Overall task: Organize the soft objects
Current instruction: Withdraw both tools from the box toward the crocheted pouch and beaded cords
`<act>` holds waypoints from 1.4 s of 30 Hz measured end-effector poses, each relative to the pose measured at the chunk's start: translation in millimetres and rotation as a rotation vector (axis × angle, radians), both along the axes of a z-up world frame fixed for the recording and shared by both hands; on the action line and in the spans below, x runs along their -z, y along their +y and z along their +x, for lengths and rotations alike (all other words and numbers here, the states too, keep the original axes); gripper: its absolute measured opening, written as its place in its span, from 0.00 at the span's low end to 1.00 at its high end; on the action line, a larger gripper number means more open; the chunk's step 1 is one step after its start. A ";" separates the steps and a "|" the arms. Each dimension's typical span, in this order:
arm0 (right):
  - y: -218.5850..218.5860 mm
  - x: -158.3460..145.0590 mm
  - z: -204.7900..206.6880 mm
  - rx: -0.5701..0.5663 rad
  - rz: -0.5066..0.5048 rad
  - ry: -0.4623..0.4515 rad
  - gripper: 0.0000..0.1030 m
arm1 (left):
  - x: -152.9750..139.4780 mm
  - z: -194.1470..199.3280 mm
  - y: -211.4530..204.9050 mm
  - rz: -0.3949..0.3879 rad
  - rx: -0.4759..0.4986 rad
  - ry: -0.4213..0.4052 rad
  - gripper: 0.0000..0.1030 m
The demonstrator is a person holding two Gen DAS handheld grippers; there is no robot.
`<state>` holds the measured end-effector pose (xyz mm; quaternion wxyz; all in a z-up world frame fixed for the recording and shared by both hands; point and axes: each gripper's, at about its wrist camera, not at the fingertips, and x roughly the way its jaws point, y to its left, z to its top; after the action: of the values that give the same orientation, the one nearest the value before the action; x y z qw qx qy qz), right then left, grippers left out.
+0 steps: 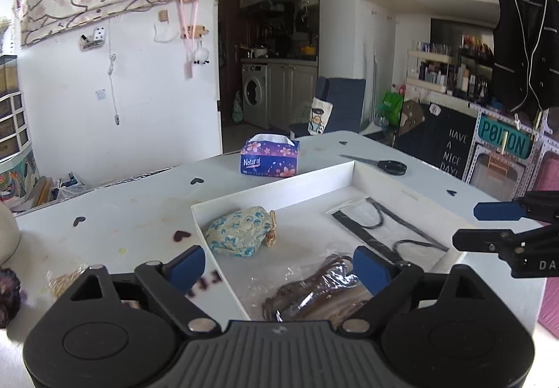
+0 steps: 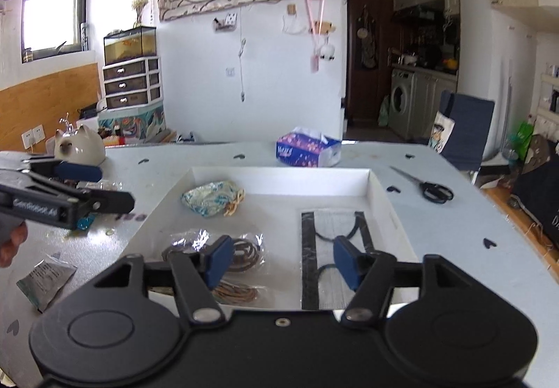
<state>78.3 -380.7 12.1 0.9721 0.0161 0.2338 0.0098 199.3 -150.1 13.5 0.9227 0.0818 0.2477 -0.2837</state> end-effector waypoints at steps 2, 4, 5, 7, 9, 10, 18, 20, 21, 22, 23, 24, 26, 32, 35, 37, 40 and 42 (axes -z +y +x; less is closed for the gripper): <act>3.3 -1.7 -6.6 0.006 -0.005 -0.015 0.72 | -1.6 -9.8 5.5 -0.016 -0.008 -0.004 0.95; 6.2 -2.5 -12.1 0.013 -0.006 -0.027 0.79 | -2.6 -18.4 10.6 -0.030 -0.017 -0.012 0.99; 7.4 -2.5 -14.8 0.014 -0.007 -0.035 0.84 | -2.9 -22.8 13.1 -0.035 -0.023 -0.017 1.00; 10.2 -2.1 -20.6 0.015 -0.008 -0.051 0.90 | -2.7 -31.2 18.0 -0.047 -0.035 -0.026 1.00; 13.3 -1.5 -25.6 0.025 -0.017 -0.061 0.94 | -1.8 -39.2 23.9 -0.072 -0.036 -0.027 1.00; 15.2 -1.1 -28.3 0.032 -0.024 -0.066 0.96 | -1.4 -42.3 26.2 -0.080 -0.036 -0.026 1.00; 23.5 2.2 -41.0 0.081 0.001 -0.069 1.00 | 8.4 -61.0 43.8 -0.098 -0.069 -0.029 1.00; 27.4 4.9 -43.6 0.080 -0.006 -0.076 1.00 | 10.4 -63.3 48.5 -0.098 -0.077 -0.034 1.00; 29.4 6.1 -44.0 0.076 -0.009 -0.073 1.00 | 11.0 -64.3 50.2 -0.098 -0.079 -0.036 1.00; 31.1 7.1 -44.5 0.074 -0.010 -0.070 1.00 | 11.7 -65.5 51.9 -0.099 -0.081 -0.038 1.00; 32.5 7.7 -45.0 0.076 -0.008 -0.070 1.00 | 12.2 -66.4 53.8 -0.101 -0.083 -0.039 1.00; 34.1 8.3 -46.2 0.082 -0.007 -0.072 1.00 | 12.5 -67.7 55.1 -0.102 -0.082 -0.040 1.00; 36.0 8.3 -47.7 0.099 -0.004 -0.080 1.00 | 12.8 -70.6 57.4 -0.104 -0.078 -0.042 1.00; 44.5 11.5 -50.1 0.121 0.017 -0.098 1.00 | 15.7 -75.8 69.0 -0.112 -0.084 -0.041 1.00; 47.7 15.6 -46.5 0.127 0.049 -0.090 1.00 | 15.5 -74.5 80.5 -0.115 -0.101 -0.057 1.00; 49.0 19.1 -43.7 0.122 0.079 -0.085 1.00 | 14.3 -71.2 91.1 -0.120 -0.113 -0.065 1.00; 54.6 25.2 -40.0 0.118 0.088 -0.075 1.00 | 12.2 -64.3 108.6 -0.102 -0.158 -0.086 1.00; 62.0 28.4 -39.0 0.119 0.076 -0.086 1.00 | 11.0 -58.5 122.0 -0.087 -0.192 -0.103 1.00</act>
<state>39.3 -318.7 -16.4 0.9788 0.0665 0.1897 -0.0384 140.8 -28.1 2.5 0.9598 0.0322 0.1942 -0.2001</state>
